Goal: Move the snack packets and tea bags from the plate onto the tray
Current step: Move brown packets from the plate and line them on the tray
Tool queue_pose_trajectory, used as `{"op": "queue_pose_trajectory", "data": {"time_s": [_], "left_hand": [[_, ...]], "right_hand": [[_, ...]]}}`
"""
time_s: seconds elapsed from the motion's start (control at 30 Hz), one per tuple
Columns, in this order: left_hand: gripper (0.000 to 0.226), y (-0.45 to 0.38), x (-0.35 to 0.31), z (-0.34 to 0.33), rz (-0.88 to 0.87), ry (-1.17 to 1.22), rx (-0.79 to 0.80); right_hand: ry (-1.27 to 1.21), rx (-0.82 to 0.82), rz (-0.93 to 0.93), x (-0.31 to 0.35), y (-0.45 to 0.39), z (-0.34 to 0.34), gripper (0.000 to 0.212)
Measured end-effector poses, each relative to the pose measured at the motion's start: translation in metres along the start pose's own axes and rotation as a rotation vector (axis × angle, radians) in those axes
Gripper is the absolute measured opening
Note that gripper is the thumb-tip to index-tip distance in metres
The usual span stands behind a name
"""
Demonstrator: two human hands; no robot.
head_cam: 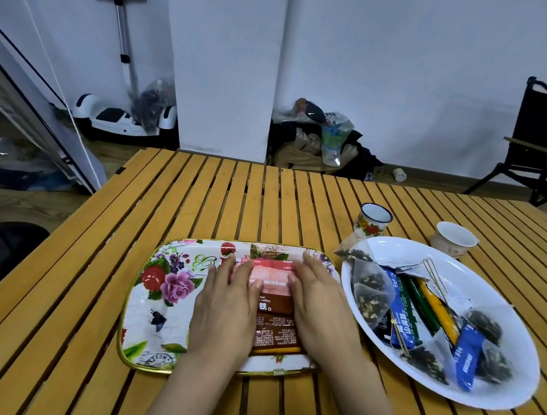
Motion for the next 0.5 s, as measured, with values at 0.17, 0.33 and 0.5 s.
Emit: {"op": "queue_pose_trajectory", "data": {"time_s": [0.17, 0.33, 0.5], "left_hand": [[0.037, 0.003, -0.035, 0.027, -0.084, 0.062, -0.144], [0.023, 0.014, -0.082, 0.009, -0.345, 0.153, 0.032], [0.025, 0.021, -0.111, -0.029, -0.51, 0.143, 0.189]], "right_hand": [[-0.187, -0.371, -0.311, -0.028, 0.007, 0.084, 0.029], [-0.09, -0.171, -0.786, -0.11, 0.023, 0.094, 0.024], [-0.045, 0.079, -0.927, -0.133, 0.019, 0.072, 0.026]]}}
Point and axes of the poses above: each hand's wrist, its own y-axis away from the middle knuckle, its own z-axis out of the back of the hand, x = y × z, the point moved 4 cm from there along -y, towards the middle knuckle, and after that the axes turned 8 degrees about -z, right-handed, at the moved point
